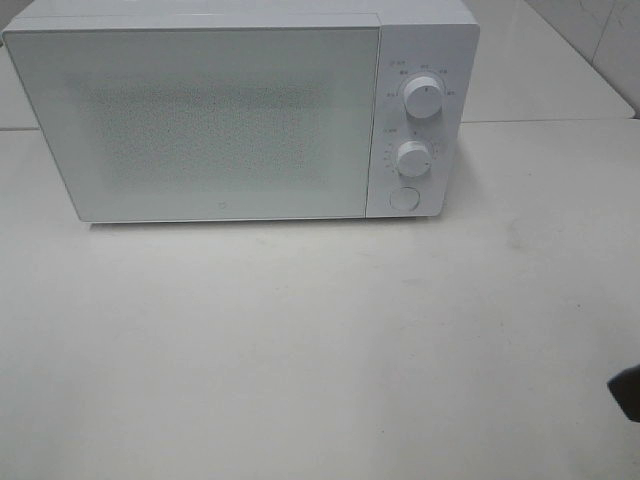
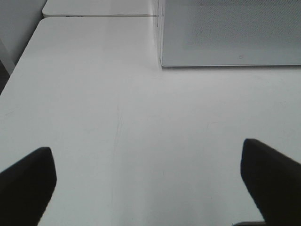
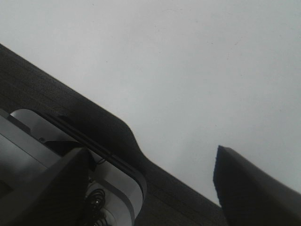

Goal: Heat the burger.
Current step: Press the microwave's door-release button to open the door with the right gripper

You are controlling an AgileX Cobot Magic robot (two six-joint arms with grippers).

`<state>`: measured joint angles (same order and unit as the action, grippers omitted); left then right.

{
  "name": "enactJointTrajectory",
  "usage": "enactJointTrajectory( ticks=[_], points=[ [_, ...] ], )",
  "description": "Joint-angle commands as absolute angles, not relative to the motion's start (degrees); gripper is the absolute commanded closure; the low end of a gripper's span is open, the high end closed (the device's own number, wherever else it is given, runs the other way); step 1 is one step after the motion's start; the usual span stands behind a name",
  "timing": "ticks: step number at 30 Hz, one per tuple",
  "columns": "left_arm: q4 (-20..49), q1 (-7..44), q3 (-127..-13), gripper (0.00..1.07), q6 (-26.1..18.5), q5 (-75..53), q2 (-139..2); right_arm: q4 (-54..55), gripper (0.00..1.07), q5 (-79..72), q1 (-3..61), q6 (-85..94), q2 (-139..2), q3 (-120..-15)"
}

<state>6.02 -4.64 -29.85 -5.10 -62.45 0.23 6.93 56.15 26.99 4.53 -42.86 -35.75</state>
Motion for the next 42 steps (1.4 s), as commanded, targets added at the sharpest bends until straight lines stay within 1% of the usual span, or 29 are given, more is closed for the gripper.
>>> enactJointTrajectory(
  ticks=[1,5,7,8,9,11,12,16,18,24,29,32,42],
  points=[
    [6.13,-4.64,-29.74,0.07,-4.93,-61.54,1.66,6.19,0.34,60.50,26.70,4.76,-36.38,-36.10],
    [6.13,-4.64,-29.74,0.07,-4.93,-61.54,1.66,5.27,0.34,61.25,26.64,3.67,-32.03,-36.10],
    [6.13,-4.64,-29.74,0.07,-4.93,-61.54,1.66,5.10,0.34,61.36,24.06,2.64,-28.13,-35.52],
    [6.13,-4.64,-29.74,0.07,-4.93,-61.54,1.66,5.10,0.34,61.36,24.06,2.64,-28.13,-35.52],
    [6.13,-4.64,-29.74,0.07,-4.93,-61.54,1.66,4.81,0.34,61.19,21.37,2.81,-25.27,-34.43],
    [6.13,-4.64,-29.74,0.07,-4.93,-61.54,1.66,4.53,0.34,61.13,20.23,2.86,-23.61,-33.86],
    [6.13,-4.64,-29.74,0.07,-4.93,-61.54,1.66,3.09,0.34,60.91,17.88,2.86,-20.23,-32.37],
    [6.13,-4.64,-29.74,0.07,-4.93,-61.54,1.66,2.01,0.34,59.64,15.93,2.81,-15.76,-30.37],
    [6.13,-4.64,-29.74,0.07,-4.93,-61.54,1.66,2.52,0.34,56.78,14.73,2.35,-10.89,-28.82],
    [6.13,-4.64,-29.74,0.07,-4.93,-61.54,1.66,2.12,0.34,56.89,12.20,1.66,-5.27,-28.76],
    [6.13,-4.64,-29.74,0.07,-4.93,-61.54,1.66,1.95,0.34,56.89,8.65,1.55,0.46,-28.76],
    [6.13,-4.64,-29.74,0.07,-4.93,-61.54,1.66,1.95,0.35,56.89,6.99,1.49,2.06,-28.76],
    [6.13,-4.64,-29.74,0.07,-4.93,-61.54,1.26,1.95,0.35,56.89,6.70,1.49,2.01,-28.76]
  ],
)
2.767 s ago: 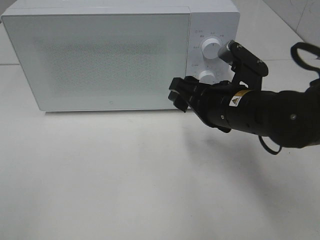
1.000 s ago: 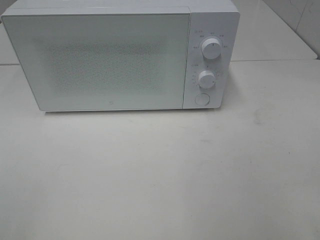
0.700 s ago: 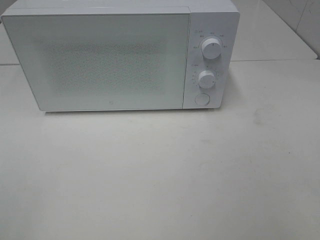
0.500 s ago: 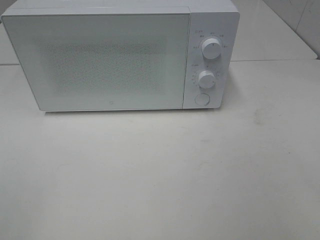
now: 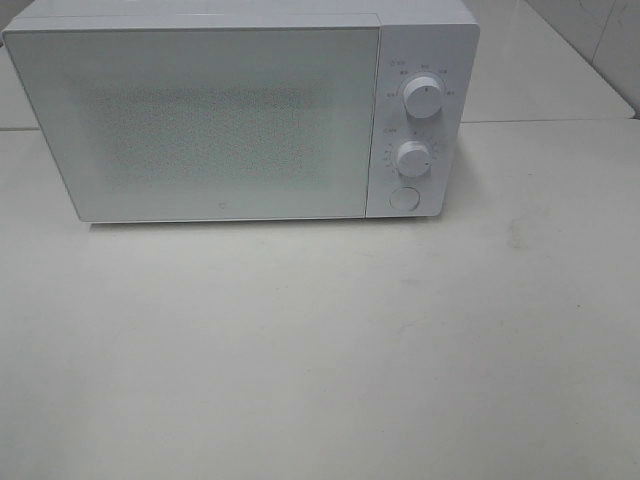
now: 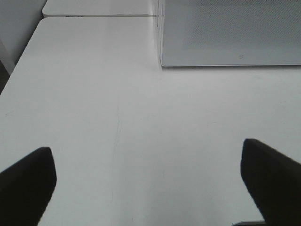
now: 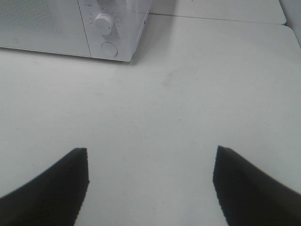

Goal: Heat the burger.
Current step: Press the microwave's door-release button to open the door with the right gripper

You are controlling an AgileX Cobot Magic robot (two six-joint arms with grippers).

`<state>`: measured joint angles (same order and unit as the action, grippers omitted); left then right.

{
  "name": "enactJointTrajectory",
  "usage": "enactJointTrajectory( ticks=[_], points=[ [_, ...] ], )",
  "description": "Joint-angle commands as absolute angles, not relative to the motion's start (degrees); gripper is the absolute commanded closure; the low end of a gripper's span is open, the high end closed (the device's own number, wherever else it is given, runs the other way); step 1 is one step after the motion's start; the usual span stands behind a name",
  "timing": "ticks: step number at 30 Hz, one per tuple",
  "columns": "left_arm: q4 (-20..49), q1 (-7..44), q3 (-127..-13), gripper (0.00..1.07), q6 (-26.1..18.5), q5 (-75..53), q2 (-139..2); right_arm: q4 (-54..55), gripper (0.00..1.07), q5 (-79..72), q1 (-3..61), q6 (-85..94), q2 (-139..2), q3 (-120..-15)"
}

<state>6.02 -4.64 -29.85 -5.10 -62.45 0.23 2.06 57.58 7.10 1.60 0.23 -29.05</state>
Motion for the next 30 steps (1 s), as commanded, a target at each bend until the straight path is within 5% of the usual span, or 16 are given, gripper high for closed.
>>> enactJointTrajectory(
  ticks=[1,16,30],
  points=[
    [6.13,-4.64,-29.74,0.07,-4.93,-61.54,1.26,1.95,0.35,56.89,6.70,1.49,2.01,-28.76],
    [6.13,-4.64,-29.74,0.07,-4.93,-61.54,1.26,2.18,0.35,55.41,6.76,1.49,0.74,-29.85],
    [6.13,-4.64,-29.74,0.07,-4.93,-61.54,1.26,2.23,0.35,34.55,6.76,1.49,-17.02,-30.08]
  ],
)
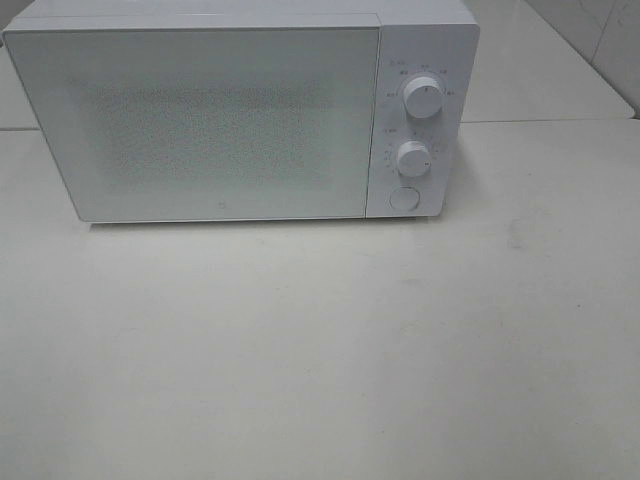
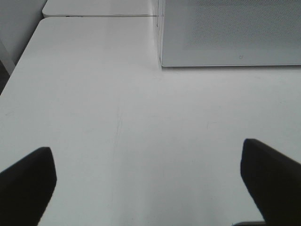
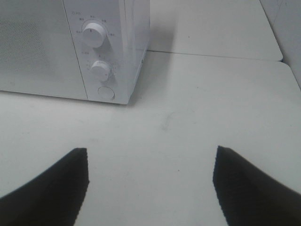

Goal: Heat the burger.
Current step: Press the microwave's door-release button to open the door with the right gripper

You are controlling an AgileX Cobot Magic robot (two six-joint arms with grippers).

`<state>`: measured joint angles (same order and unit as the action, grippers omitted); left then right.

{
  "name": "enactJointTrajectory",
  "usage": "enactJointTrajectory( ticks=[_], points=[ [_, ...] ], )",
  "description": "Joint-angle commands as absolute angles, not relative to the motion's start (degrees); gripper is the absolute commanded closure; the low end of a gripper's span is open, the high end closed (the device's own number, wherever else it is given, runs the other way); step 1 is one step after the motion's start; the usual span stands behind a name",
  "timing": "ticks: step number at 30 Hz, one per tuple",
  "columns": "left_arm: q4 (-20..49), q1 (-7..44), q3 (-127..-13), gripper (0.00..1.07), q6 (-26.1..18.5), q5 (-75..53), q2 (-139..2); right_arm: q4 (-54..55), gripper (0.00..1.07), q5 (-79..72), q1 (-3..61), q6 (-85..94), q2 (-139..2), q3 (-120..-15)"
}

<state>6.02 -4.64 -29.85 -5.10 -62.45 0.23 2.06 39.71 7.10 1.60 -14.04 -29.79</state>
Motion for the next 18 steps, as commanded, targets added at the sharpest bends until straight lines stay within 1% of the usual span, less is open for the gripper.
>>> enactJointTrajectory(
  ticks=[1,5,11,12,14,15,17,18],
  points=[
    [6.13,-4.64,-29.74,0.07,-4.93,-61.54,1.26,2.46,0.35,33.06,6.76,1.49,-18.45,-30.08],
    [6.13,-4.64,-29.74,0.07,-4.93,-61.54,1.26,2.64,0.35,26.47,6.76,1.49,-25.61,-30.08],
    [6.13,-4.64,-29.74,0.07,-4.93,-61.54,1.26,2.64,0.35,19.94,6.76,1.49,-32.72,-30.08],
    [6.13,-4.64,-29.74,0.07,-4.93,-61.54,1.26,2.64,0.35,17.59,6.76,1.43,-35.75,-30.08],
    [6.13,-4.64,-29.74,0.07,-4.93,-61.54,1.26,2.64,0.35,16.10,6.76,1.32,-37.13,-30.08],
    [6.13,-4.64,-29.74,0.07,-4.93,-61.54,1.26,2.64,0.35,11.75,6.76,0.46,-39.59,-29.28],
    [6.13,-4.64,-29.74,0.07,-4.93,-61.54,1.26,2.64,0.35,8.94,6.76,0.00,-40.85,-28.59],
    [6.13,-4.64,-29.74,0.07,-4.93,-61.54,1.26,2.64,0.35,3.72,6.76,-0.46,-43.20,-27.10]
  ],
)
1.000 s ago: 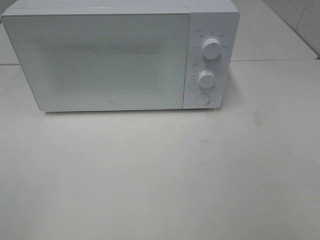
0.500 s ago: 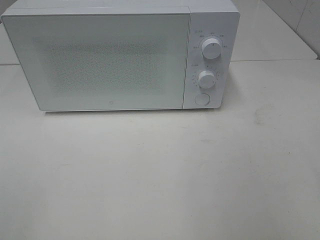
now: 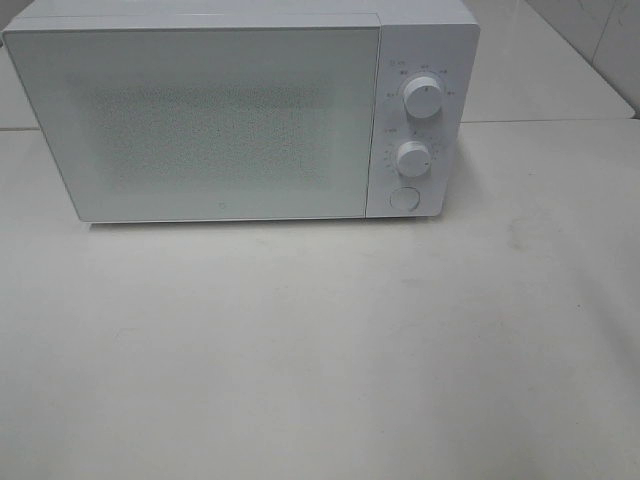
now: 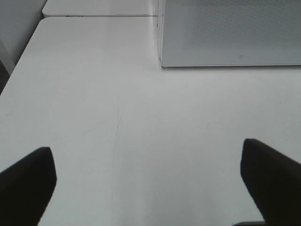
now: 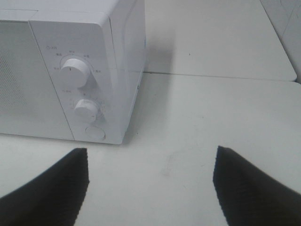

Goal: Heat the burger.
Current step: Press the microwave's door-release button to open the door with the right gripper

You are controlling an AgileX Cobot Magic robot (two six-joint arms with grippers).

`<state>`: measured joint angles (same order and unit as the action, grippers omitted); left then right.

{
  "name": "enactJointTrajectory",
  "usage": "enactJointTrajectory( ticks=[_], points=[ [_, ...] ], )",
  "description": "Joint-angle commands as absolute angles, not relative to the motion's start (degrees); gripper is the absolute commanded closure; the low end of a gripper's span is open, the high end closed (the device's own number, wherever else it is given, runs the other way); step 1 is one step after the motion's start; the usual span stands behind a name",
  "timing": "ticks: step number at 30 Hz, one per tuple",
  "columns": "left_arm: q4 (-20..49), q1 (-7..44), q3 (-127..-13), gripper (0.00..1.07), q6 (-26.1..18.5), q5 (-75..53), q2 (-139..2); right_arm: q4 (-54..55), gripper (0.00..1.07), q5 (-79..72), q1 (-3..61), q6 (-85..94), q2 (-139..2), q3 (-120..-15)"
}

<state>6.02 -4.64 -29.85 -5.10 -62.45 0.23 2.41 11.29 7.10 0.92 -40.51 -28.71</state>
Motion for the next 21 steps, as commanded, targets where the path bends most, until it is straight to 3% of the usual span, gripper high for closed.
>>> enactJointTrajectory(
  ticks=[1,15,21],
  points=[
    [6.13,-4.64,-29.74,0.07,-4.93,-61.54,1.26,2.64,0.35,3.72,6.76,-0.46,-43.20,-27.10],
    [6.13,-4.64,-29.74,0.07,-4.93,-61.54,1.26,2.64,0.35,-26.41,6.82,-2.41,-60.68,-20.17],
    [6.13,-4.64,-29.74,0.07,-4.93,-61.54,1.26,2.98,0.35,-47.67,6.88,-1.89,-69.33,-15.24]
  ],
)
